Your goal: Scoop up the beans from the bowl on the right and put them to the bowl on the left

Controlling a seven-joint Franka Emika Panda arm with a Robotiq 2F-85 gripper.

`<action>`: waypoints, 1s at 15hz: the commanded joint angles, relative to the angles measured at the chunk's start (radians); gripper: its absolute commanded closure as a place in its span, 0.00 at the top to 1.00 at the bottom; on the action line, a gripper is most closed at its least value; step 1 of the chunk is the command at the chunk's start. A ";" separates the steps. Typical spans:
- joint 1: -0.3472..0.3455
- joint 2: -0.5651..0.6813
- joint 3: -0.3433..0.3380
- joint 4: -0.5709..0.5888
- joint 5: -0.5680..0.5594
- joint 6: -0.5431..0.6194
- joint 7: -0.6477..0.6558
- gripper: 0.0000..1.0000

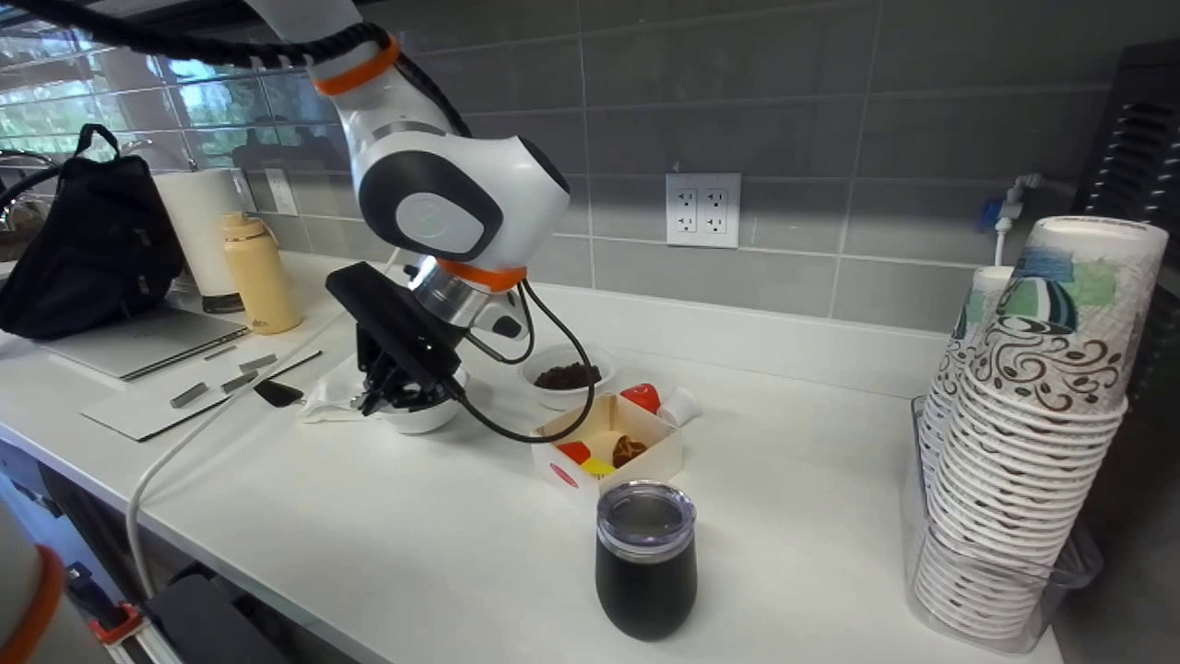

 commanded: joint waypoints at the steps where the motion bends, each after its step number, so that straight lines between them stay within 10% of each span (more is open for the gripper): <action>1: 0.031 -0.091 0.021 -0.064 -0.034 0.091 0.066 0.01; 11: 0.101 -0.146 0.074 -0.103 -0.193 0.340 0.251 0.01; 15: 0.122 -0.193 0.023 -0.114 -0.139 0.242 0.201 0.01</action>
